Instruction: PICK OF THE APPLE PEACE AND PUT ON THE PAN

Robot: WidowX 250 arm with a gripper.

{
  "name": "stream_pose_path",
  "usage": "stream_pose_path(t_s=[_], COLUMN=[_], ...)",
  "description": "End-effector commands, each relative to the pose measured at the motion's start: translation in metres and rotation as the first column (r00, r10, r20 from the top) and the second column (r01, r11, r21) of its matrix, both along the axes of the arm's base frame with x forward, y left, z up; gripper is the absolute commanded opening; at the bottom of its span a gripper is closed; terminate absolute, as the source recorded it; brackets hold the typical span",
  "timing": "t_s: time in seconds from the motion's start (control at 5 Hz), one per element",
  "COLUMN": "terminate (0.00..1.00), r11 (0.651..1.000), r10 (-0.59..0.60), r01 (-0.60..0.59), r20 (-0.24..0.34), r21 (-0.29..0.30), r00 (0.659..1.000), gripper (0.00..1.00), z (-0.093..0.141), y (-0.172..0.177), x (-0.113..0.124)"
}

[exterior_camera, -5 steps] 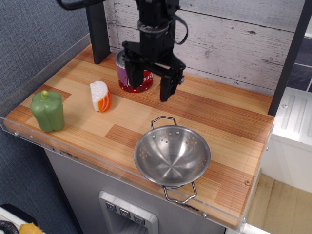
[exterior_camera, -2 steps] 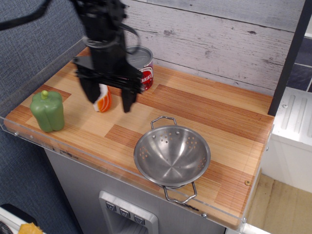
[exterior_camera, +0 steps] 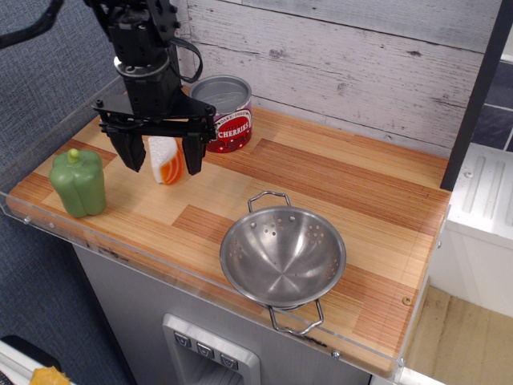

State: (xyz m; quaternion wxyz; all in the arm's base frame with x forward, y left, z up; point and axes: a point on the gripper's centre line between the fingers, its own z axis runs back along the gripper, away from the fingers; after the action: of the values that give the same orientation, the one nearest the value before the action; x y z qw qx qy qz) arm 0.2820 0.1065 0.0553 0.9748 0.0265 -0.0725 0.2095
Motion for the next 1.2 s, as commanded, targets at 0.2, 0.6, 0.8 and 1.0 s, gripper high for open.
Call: stream_pose_path(t_s=[0.2,0.6,0.8,1.0], terminate=[0.00,0.00,0.00,0.00], r11=[0.997,0.991,0.985,0.984], r10=[0.058,0.094,0.139,0.158], r01=[-0.056,-0.087,-0.136,-0.155], r20=[-0.029,-0.067,-0.021,-0.028], r21=[0.059,0.100,0.102,0.084], r00=[0.998,0.993,0.990,0.987], gripper=[1.00,1.00,1.00,1.00], z=[-0.012,-0.028,-0.032,-0.038], y=[0.011,0.013,0.018,0.023], x=[0.019,0.028,0.030,0.028])
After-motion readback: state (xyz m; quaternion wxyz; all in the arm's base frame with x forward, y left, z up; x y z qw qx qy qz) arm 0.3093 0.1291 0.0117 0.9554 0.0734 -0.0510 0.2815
